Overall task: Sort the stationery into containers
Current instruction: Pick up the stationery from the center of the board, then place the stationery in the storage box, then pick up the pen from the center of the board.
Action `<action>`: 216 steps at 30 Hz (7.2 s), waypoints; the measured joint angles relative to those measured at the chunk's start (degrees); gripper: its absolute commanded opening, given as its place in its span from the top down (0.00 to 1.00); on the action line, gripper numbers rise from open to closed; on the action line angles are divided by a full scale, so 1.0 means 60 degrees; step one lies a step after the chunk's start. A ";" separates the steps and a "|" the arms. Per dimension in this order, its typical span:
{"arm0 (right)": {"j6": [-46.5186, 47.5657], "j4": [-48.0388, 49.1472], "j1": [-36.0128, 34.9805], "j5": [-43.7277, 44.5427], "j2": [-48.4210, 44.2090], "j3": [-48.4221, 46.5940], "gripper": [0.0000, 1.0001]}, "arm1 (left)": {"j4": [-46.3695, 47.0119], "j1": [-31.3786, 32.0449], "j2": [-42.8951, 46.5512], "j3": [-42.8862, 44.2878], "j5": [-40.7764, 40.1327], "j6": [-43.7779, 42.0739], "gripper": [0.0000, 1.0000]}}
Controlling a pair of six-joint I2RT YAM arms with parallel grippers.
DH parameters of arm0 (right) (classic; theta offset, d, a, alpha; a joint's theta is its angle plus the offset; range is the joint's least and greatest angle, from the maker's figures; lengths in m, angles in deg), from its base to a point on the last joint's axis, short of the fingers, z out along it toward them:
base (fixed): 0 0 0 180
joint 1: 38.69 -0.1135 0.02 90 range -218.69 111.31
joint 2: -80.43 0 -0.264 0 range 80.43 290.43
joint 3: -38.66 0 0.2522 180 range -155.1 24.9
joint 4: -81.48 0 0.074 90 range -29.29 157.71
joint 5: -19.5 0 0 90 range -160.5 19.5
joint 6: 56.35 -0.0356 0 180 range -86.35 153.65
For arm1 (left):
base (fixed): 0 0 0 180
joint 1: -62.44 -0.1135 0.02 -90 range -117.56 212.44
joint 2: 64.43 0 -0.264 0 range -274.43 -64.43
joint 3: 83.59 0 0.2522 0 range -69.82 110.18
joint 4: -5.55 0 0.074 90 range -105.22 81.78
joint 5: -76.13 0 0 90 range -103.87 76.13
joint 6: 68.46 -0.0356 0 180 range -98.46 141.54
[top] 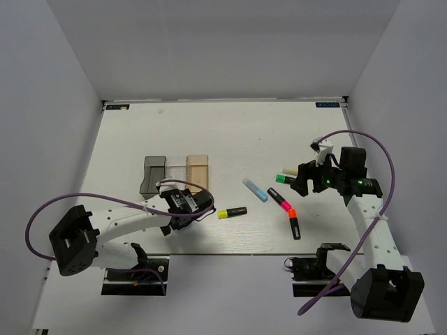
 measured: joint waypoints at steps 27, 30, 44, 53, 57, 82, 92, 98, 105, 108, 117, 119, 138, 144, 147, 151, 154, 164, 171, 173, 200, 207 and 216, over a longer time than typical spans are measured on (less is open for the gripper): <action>0.0000 -0.0004 0.0004 -0.0044 0.0000 0.0000 0.10 | 0.0885 -0.0317 -0.0200 -0.0805 0.0171 0.0648 0.01; 0.0000 -0.0004 0.0004 -0.0080 0.0000 0.0000 0.10 | 0.0790 -0.0299 -0.0189 -0.0750 0.0091 0.0820 0.01; 0.0000 -0.0007 0.0004 -0.0149 -0.0004 0.0000 0.10 | 0.0787 -0.0750 -0.0448 -0.0543 -0.0022 0.1319 0.01; 0.0000 -0.0007 0.0004 -0.0219 -0.0004 0.0000 0.10 | 0.0787 -0.0911 -0.0801 -0.0277 0.0015 0.1832 0.01; 0.0004 -0.0011 0.0004 -0.0251 -0.0004 0.0000 0.10 | 0.0725 -0.1064 -0.0805 -0.0277 0.0098 0.2477 0.01; 0.0000 -0.0011 0.0004 -0.0324 -0.0007 0.0000 0.10 | 0.0765 -0.1596 -0.0798 -0.0947 0.0160 0.2371 0.75; 0.0000 -0.0011 0.0004 -0.0324 -0.0007 0.0000 0.10 | 0.0586 -0.1151 -0.0393 -0.0517 0.0240 0.1082 1.00; 0.0029 -0.0007 0.0004 -0.0390 -0.0022 0.0000 0.62 | -0.0142 -0.0251 0.0652 0.0907 -0.0135 -0.0586 1.00; -0.0015 -0.0036 0.0004 -0.0557 -0.0022 0.0000 0.79 | -0.0168 -0.1049 0.1989 0.2007 -0.0481 -0.3920 1.00; -0.0044 -0.0040 0.0011 -0.0586 -0.0022 0.0000 0.58 | 0.0525 -0.2947 0.2350 0.1967 0.0492 -0.6273 1.00; 0.0004 -0.0040 0.0015 -0.0612 -0.0022 0.0000 0.52 | 0.1840 -0.9384 -0.0066 0.3067 0.6364 -1.1435 1.00; 0.0007 -0.0044 0.0011 -0.0612 -0.0022 0.0000 0.52 | 0.2106 -0.9675 -0.0736 0.3202 0.6987 -1.2072 1.00; 0.0044 -0.0040 0.0015 -0.0612 -0.0018 0.0000 0.49 | 0.3075 -0.9362 -0.2175 0.3027 0.6615 -1.4775 1.00; 0.0047 -0.0040 0.0015 -0.0616 -0.0018 0.0000 0.49 | 0.3224 -0.9362 -0.2346 0.2943 0.6393 -1.4819 1.00; 0.0047 -0.0040 0.0015 -0.0616 -0.0018 0.0000 0.48 | 0.3315 -0.9362 -0.2437 0.2834 0.6266 -1.4815 1.00; 0.0047 -0.0040 0.0015 -0.0616 -0.0018 0.0000 0.48 | 0.3410 -0.9362 -0.2470 0.2637 0.6087 -1.4808 1.00; 0.0047 -0.0040 0.0015 -0.0616 0.0004 0.0000 0.47 | 0.3464 -0.9362 -0.2473 0.2561 0.5956 -1.4804 1.00; 0.0047 -0.0044 0.0015 -0.0619 0.0007 0.0000 0.47 | 0.3559 -0.9322 -0.2495 0.2492 0.5865 -1.4801 0.94; 0.0047 -0.0044 0.0015 -0.0619 0.0007 0.0000 0.45 | 0.3614 -0.9238 -0.2528 0.2466 0.5752 -1.4684 0.63; 0.0047 -0.0044 0.0015 -0.0619 0.0007 0.0000 0.45 | 0.3661 -0.9224 -0.2575 0.2466 0.5683 -1.4630 0.47; 0.0047 -0.0044 0.0015 -0.0616 0.0007 0.0000 0.49 | 0.3289 -0.8863 -0.2692 0.3031 0.5129 -1.4094 0.02; 0.0007 -0.0058 0.0015 -0.0692 0.0007 0.0000 0.72 | 0.3184 -0.8062 -0.1104 0.3133 0.5249 -1.3537 1.00; 0.1920 -0.0809 -0.0015 -0.2703 0.0710 -0.0084 0.33 | 0.3603 -0.3381 0.0404 0.2663 0.7209 -1.4236 0.17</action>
